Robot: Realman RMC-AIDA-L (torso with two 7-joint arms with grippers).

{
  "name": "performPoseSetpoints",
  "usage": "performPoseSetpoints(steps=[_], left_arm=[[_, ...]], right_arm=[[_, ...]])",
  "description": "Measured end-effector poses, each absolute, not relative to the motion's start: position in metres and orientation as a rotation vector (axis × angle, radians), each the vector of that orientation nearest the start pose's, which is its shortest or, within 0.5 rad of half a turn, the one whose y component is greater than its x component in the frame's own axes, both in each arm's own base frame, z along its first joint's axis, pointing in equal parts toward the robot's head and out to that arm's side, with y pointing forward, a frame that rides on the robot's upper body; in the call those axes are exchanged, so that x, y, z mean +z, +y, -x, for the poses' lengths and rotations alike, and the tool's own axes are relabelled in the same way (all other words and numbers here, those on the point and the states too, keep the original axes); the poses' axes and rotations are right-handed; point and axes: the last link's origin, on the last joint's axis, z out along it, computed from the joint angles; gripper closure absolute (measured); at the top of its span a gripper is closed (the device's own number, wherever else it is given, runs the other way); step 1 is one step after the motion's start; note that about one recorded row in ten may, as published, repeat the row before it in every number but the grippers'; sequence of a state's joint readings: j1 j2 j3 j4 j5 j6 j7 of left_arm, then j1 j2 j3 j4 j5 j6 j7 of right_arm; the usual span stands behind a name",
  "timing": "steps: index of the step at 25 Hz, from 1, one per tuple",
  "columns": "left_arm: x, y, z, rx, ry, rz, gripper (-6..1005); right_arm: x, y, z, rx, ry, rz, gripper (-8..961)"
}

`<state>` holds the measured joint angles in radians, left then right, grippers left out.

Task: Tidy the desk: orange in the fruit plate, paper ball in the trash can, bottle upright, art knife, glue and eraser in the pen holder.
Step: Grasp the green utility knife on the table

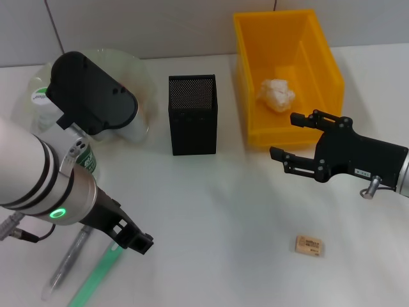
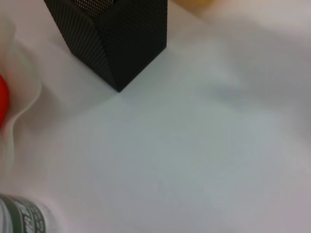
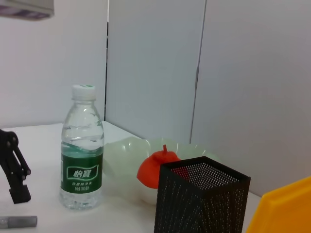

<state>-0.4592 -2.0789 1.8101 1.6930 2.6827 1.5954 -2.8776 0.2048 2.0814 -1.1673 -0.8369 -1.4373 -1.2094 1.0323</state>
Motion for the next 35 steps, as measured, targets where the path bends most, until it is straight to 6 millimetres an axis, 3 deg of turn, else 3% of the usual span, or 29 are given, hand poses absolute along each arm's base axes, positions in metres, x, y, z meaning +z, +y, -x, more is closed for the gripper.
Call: performPoseSetpoints(steps=[13, 35], left_arm=[[-0.044, 0.298, 0.158, 0.671, -0.837, 2.559, 189], [-0.049, 0.306, 0.165, 0.706, -0.866, 2.548, 191]], right_arm=[[-0.001, 0.306, -0.287, 0.625, 0.304, 2.416, 185], [-0.001, 0.305, -0.288, 0.620, 0.309, 2.412, 185]])
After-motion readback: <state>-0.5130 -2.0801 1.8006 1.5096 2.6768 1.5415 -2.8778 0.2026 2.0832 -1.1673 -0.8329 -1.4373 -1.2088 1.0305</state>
